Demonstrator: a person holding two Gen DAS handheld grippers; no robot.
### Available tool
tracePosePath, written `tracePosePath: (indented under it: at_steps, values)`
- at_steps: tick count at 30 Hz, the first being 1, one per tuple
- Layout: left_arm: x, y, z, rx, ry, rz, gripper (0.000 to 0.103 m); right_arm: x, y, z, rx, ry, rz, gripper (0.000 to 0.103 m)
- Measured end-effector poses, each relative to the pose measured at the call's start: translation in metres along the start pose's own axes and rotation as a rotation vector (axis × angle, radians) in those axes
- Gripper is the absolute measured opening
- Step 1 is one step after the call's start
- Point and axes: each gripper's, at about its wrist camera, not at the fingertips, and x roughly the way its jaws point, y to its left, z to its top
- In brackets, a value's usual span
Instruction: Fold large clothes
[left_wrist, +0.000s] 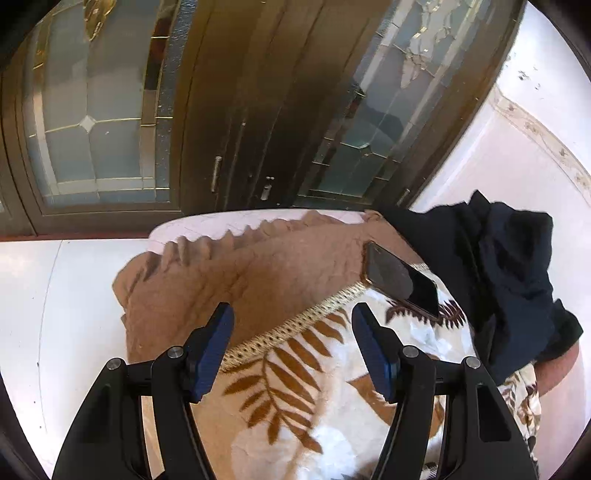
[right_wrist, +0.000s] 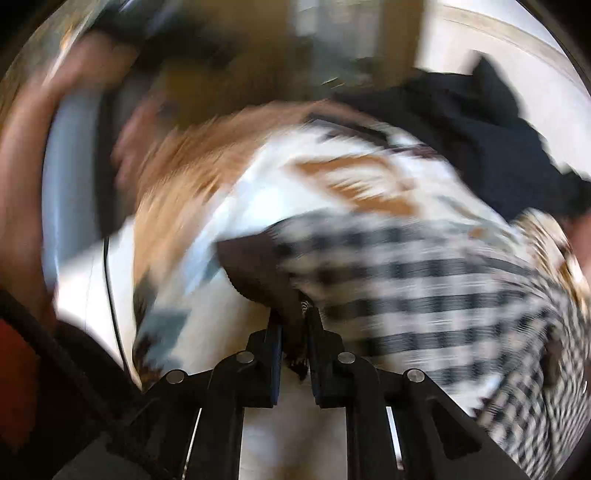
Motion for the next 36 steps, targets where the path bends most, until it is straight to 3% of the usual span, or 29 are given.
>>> tracePosePath:
  at_steps: [5, 9, 12, 15, 19, 21, 24, 25, 29, 32, 34, 36]
  values:
    - [-0.003, -0.033, -0.019, 0.063, 0.034, -0.066, 0.065, -0.081, -0.120, 0.012, 0.345, -0.168, -0.180, 0.013]
    - [-0.014, -0.074, -0.043, 0.175, 0.051, -0.159, 0.065, -0.137, -0.218, -0.017, 0.589, -0.201, -0.363, 0.013]
    - [-0.026, -0.112, -0.070, 0.298, 0.065, -0.240, 0.065, -0.175, -0.290, -0.069, 0.751, -0.159, -0.518, 0.013]
    - [-0.033, -0.140, -0.093, 0.388, 0.087, -0.308, 0.065, -0.187, -0.338, -0.119, 0.826, -0.070, -0.689, 0.013]
    - [-0.042, -0.173, -0.123, 0.505, 0.099, -0.360, 0.065, -0.177, -0.386, -0.181, 0.905, 0.116, -0.801, 0.014]
    - [-0.044, -0.186, -0.137, 0.553, 0.123, -0.385, 0.065, -0.183, -0.395, -0.205, 0.966, 0.139, -0.853, 0.017]
    - [-0.045, -0.196, -0.153, 0.588, 0.159, -0.413, 0.065, -0.209, -0.393, -0.218, 1.022, 0.075, -0.842, 0.024]
    - [-0.043, -0.200, -0.158, 0.600, 0.175, -0.420, 0.065, -0.214, -0.389, -0.215, 1.007, 0.062, -0.845, 0.029]
    - [-0.035, -0.218, -0.180, 0.632, 0.267, -0.451, 0.065, -0.212, -0.374, -0.184, 0.881, 0.050, -0.787, 0.032]
    - [-0.025, -0.228, -0.195, 0.626, 0.336, -0.460, 0.065, -0.184, -0.360, -0.145, 0.819, 0.049, -0.572, 0.033]
    - [-0.018, -0.235, -0.206, 0.635, 0.364, -0.444, 0.065, -0.160, -0.352, -0.119, 0.769, 0.055, -0.449, 0.049]
    - [-0.009, -0.240, -0.215, 0.637, 0.415, -0.449, 0.065, -0.135, -0.340, -0.091, 0.707, 0.063, -0.369, 0.053]
